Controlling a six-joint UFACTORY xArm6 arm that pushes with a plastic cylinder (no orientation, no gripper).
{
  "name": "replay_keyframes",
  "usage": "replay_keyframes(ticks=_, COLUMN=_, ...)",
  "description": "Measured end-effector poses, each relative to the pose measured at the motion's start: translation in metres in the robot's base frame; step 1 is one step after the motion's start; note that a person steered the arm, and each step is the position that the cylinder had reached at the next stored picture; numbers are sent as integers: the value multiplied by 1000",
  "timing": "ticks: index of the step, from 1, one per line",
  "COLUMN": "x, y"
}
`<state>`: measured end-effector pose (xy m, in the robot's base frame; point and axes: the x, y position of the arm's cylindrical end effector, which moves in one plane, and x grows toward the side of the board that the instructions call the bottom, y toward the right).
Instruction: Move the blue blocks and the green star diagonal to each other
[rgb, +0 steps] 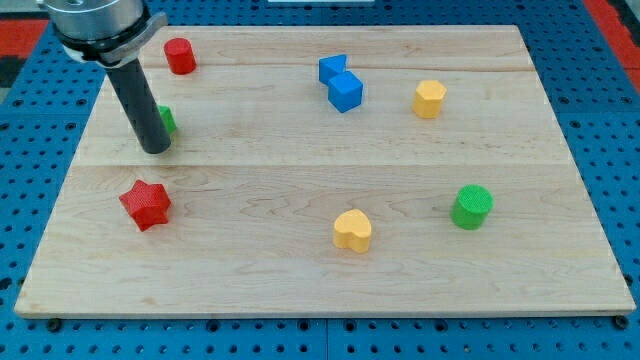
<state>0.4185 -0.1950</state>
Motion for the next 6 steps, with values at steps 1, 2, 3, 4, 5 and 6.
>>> replay_keyframes(ticks=1, x=-8, y=-45)
replay_keyframes(ticks=2, x=-12, y=-54)
replay_keyframes(ticks=3, x=-62, y=-76)
replay_keyframes(ticks=4, x=-104, y=3)
replay_keyframes(ticks=5, x=-106, y=-13)
replay_keyframes(ticks=6, x=-102, y=-41)
